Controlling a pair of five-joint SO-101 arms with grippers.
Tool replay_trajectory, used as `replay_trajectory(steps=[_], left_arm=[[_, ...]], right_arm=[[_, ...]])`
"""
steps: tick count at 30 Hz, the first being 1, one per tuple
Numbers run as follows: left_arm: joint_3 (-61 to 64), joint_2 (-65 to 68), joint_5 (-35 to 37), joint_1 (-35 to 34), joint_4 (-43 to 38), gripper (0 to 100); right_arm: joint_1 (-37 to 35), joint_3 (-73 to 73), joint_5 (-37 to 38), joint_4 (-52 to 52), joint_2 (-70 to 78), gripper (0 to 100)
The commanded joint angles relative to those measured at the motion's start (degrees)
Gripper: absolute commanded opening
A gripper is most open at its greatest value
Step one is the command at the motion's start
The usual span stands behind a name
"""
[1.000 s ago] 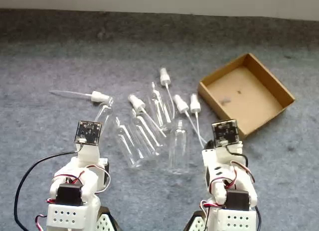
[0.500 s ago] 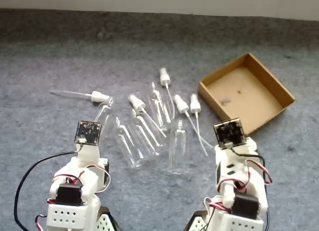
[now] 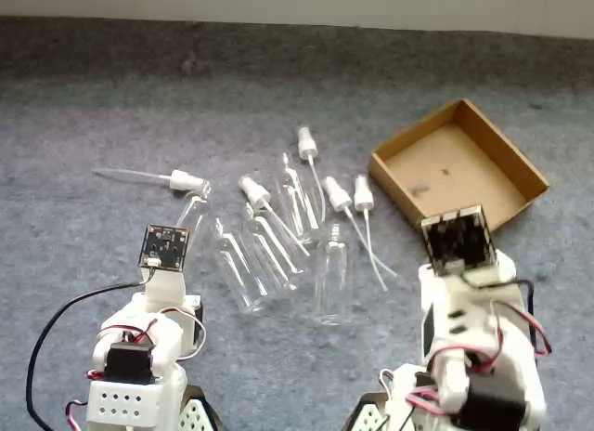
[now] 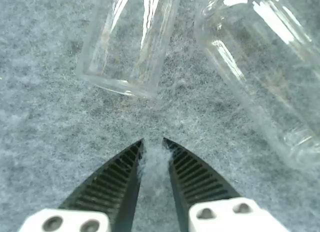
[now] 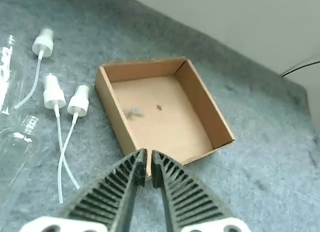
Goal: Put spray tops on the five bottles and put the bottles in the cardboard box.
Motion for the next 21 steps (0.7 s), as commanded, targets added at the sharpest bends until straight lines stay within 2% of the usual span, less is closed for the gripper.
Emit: replay_trajectory(steps=[1,4,10,14,21], left_arm=[[1.3,-0.5,0.5,0.8,0.3,1],[1.3,-0.5,0.5,0.8,0.3,1],[1.3,-0.5,0.5,0.8,0.3,1],[1.3,-0.5,0.5,0.8,0.3,1],[1.3,-0.5,0.5,0.8,0.3,1]], right_arm=[[0.1,-8.0,-7.5,0.2,12.7,1.1],[-3.1,-11.4,-13.5,0.7,19.6,1.1],[-15.3,-18.7,-20.6,8.7,33.3,1.1],[-21.1,-26.8,-27.8,13.2,44.1,1.6],[-29.5,-33.6,-37.8,16.0,60.4,20.9]])
